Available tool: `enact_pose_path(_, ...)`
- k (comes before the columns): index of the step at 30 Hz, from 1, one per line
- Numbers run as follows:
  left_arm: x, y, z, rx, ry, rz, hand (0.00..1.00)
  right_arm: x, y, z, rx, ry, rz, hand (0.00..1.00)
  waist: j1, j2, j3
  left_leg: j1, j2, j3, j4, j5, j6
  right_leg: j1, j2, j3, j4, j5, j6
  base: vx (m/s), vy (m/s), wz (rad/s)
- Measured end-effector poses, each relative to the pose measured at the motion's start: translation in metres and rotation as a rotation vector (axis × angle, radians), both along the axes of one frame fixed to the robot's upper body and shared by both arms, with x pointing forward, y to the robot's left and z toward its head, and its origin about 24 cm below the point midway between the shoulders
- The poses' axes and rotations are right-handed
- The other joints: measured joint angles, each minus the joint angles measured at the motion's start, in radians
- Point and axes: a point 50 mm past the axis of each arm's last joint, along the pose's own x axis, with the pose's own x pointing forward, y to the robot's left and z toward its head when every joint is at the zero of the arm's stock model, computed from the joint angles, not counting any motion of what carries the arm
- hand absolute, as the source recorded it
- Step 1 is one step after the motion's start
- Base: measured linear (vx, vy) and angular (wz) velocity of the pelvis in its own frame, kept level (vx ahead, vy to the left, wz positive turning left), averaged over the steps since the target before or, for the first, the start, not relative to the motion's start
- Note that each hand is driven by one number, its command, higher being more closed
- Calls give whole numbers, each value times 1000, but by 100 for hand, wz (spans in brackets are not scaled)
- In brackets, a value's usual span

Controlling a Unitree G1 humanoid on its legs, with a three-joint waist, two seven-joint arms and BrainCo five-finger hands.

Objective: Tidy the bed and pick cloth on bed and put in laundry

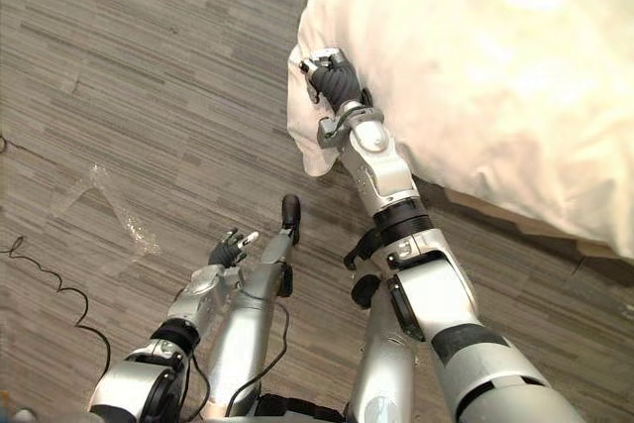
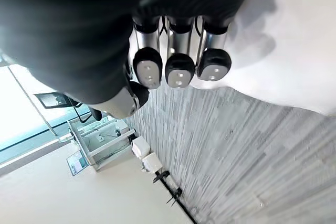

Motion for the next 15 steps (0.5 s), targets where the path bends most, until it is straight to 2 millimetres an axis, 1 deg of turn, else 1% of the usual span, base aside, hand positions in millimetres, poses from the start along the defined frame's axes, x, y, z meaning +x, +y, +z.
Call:
enact_pose_path(1,2,-1,4,-34,-11,25,0,-2,4,-8,5,19,12,100,-10,0,0,-5,3,12,2,-1,1,-9,-6,0,18,-12,-1,-13,-81,10)
enact_pose_path(2,3,-2,5,-51,-16,35,0,-2,5,-12,5,27,15,100,-15,0,0,-7,4,17,4,-1,2,-15,-10,0,27,-17,-3,-10,-76,10)
enact_pose_path(4,7,-2,10,-82,-33,61,0,-4,12,-28,6,71,29,100,-37,0,0,-24,12,54,14,-4,6,-39,-23,0,57,-32,-7,-7,-70,8)
enact_pose_path(5,8,-2,11,-89,-33,71,0,-4,13,-33,8,85,31,100,-40,-1,0,-29,16,62,19,-5,7,-44,-23,0,59,-32,-7,-3,-64,0)
enact_pose_path(7,10,-4,15,-120,-34,109,0,-5,11,-51,16,145,19,100,-51,-1,0,-33,24,90,30,-11,14,-51,-23,9,62,-32,-7,0,-57,-8)
enact_pose_path(8,10,-4,15,-122,-29,119,0,-6,10,-60,27,170,16,100,-64,-2,-1,-40,29,98,52,-19,12,-52,-23,14,64,-32,-7,1,-49,-8)
enact_pose_path(9,10,-3,15,-133,-27,127,0,-7,9,-63,45,181,16,100,-70,-2,-1,-43,31,102,64,-26,14,-52,-23,16,65,-32,-7,0,-42,-14)
enact_pose_path(11,11,-3,16,-155,-25,150,0,-9,0,-80,108,227,-6,100,-87,-4,-2,-43,38,123,98,-43,21,-50,-22,33,67,-29,-4,-2,-26,-18)
enact_pose_path(12,11,-2,16,-162,-23,157,0,-11,-3,-85,133,241,-14,100,-95,-5,-2,-43,40,126,109,-48,24,-47,-22,36,67,-28,-3,-3,-23,-20)
enact_pose_path(13,11,-2,16,-164,-13,167,0,-13,-11,-96,215,267,-27,100,-107,-5,-2,-36,45,135,129,-62,27,-37,-20,45,67,-27,-2,0,-25,-19)
enact_pose_path(14,11,-2,16,-164,-9,171,0,-15,-18,-104,272,290,-38,100,-118,-5,-2,-28,47,141,138,-73,23,-29,-20,51,67,-27,0,2,-25,-28)
enact_pose_path(15,10,-2,15,-163,-3,175,0,-21,-33,-118,366,315,-70,100,-133,-7,-3,-9,53,155,154,-85,29,-11,-16,64,64,-24,4,3,-19,-30)
